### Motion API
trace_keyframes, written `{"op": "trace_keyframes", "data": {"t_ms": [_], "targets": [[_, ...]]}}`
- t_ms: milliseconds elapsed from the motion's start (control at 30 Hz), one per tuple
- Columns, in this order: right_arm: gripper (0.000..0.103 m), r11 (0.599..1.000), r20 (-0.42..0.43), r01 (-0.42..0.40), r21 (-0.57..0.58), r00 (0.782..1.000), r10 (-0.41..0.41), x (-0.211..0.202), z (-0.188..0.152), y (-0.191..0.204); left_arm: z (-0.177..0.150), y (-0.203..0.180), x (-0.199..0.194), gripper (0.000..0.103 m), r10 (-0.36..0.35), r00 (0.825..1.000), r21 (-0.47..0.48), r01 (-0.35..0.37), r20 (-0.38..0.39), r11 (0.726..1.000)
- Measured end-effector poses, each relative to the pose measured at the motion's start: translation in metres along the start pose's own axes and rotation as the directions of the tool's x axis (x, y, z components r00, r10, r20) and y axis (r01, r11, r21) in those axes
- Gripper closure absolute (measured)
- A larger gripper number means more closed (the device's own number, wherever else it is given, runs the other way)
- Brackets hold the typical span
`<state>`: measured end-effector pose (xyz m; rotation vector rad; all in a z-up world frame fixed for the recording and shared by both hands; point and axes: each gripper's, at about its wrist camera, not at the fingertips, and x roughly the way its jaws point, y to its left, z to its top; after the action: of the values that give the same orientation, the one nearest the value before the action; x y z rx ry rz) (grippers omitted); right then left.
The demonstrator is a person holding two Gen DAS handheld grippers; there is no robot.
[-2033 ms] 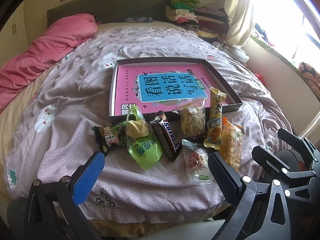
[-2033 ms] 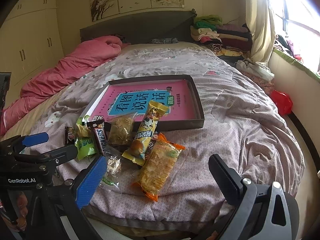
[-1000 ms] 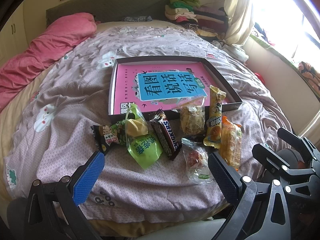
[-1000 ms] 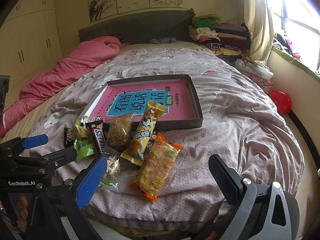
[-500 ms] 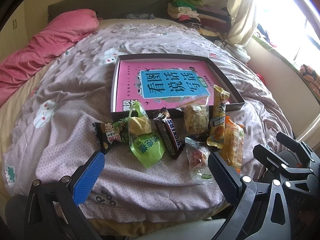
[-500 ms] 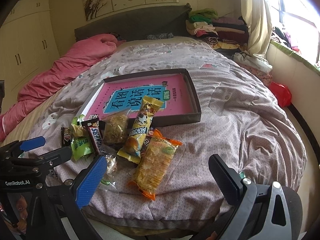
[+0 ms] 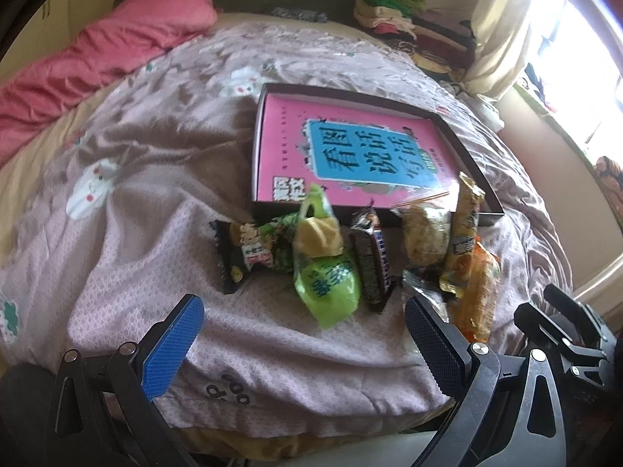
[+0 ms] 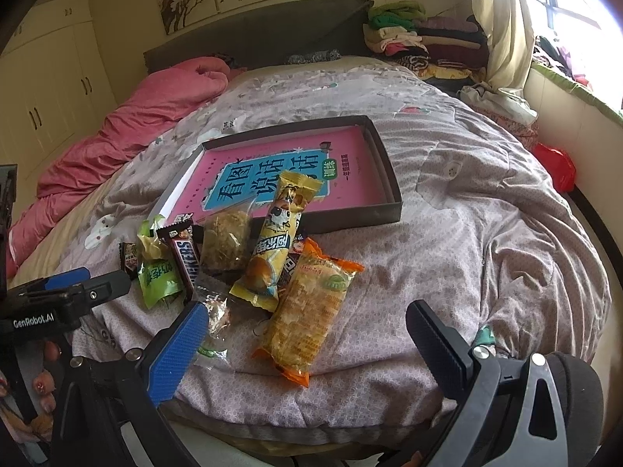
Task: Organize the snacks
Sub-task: 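Close the left gripper on the green bag while the right grips the orange-ended cracker pack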
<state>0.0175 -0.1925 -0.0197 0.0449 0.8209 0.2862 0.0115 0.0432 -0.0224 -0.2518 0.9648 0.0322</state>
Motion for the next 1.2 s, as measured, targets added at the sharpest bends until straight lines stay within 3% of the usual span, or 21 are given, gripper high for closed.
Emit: {"op": "trace_keyframes", "data": {"t_ms": [133,333,433,500,567,733,1067,1200], "targets": [[0.001,1.000,-0.017,-0.005,0.012,1.000,0.005,0.005,-0.001,-0.002,0.001,0.009,0.006,0.001,-0.032,0.999,-0.030,0.031,-0.022,0.999],[0.001,1.000,-0.021,-0.017,0.024,1.000,0.017,0.009,0.001,-0.003,0.011,0.018,0.007,0.001,-0.055,0.998,-0.043,0.055,0.015,0.998],[0.001,0.999,-0.021,-0.018,0.027,1.000,0.019,0.013,0.002,-0.003,0.015,0.016,0.012,0.014,-0.071,0.997,-0.018,0.071,0.021,0.997],[0.001,0.999,-0.021,-0.016,0.027,1.000,0.017,0.016,0.002,-0.003,0.017,0.012,0.017,0.031,-0.080,0.997,0.012,0.080,0.014,0.997],[0.001,0.999,-0.025,-0.018,0.030,1.000,0.019,0.019,0.003,-0.003,0.019,0.008,0.022,0.041,-0.089,0.996,0.035,0.089,0.001,0.995],[0.004,0.999,-0.049,-0.024,0.043,0.998,0.026,0.025,0.002,-0.006,0.024,0.005,0.030,0.051,-0.097,0.995,0.074,0.097,-0.001,0.993],[0.034,0.994,-0.133,-0.045,0.101,0.989,0.058,0.049,-0.001,-0.017,0.030,-0.002,0.042,0.052,-0.103,0.995,0.125,0.103,0.000,0.987],[0.048,0.994,-0.150,-0.050,0.102,0.987,0.065,0.060,-0.001,-0.016,0.031,-0.003,0.047,0.060,-0.105,0.994,0.126,0.105,-0.009,0.986]]}}
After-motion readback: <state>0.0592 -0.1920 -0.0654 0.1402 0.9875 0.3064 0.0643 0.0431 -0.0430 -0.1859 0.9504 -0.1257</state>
